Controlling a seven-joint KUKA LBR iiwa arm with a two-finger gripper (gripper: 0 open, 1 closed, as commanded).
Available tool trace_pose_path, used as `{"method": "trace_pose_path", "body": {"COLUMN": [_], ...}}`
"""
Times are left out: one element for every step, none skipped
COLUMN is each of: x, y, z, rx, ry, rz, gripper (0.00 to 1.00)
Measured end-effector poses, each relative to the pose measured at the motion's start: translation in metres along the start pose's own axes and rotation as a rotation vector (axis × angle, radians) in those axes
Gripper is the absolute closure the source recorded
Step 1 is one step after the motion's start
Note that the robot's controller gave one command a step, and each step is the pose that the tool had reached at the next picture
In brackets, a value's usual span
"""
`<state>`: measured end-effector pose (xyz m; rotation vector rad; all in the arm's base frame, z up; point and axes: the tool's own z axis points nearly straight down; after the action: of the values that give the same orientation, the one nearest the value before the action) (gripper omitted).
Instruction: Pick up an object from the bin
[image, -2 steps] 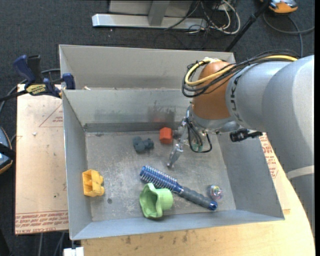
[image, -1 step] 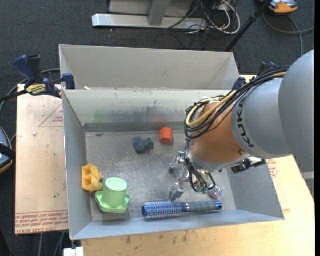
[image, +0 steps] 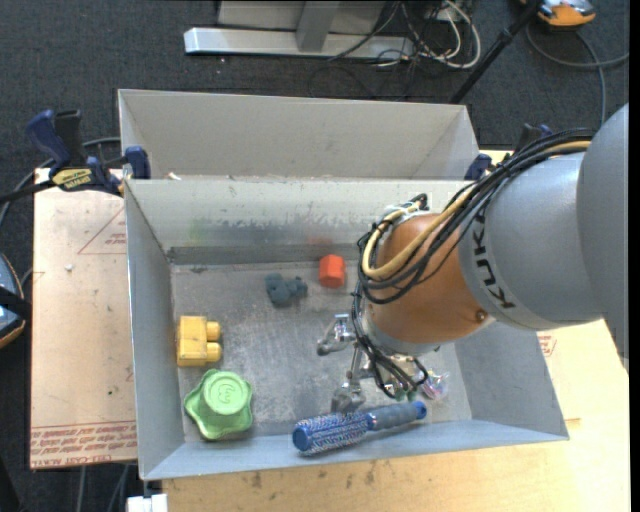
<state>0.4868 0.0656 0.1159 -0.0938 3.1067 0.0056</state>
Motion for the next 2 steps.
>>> {"method": "trace_pose_path", "body": {"x": [0.005, 0.004], "y": [-0.040, -0.111], "z": [-0.014, 0.040], "rx": [0.000, 0.002], "ry": [0.013, -0.010], "rz": [-0.184, -0.260], "gripper": [0.00, 0.00]}}
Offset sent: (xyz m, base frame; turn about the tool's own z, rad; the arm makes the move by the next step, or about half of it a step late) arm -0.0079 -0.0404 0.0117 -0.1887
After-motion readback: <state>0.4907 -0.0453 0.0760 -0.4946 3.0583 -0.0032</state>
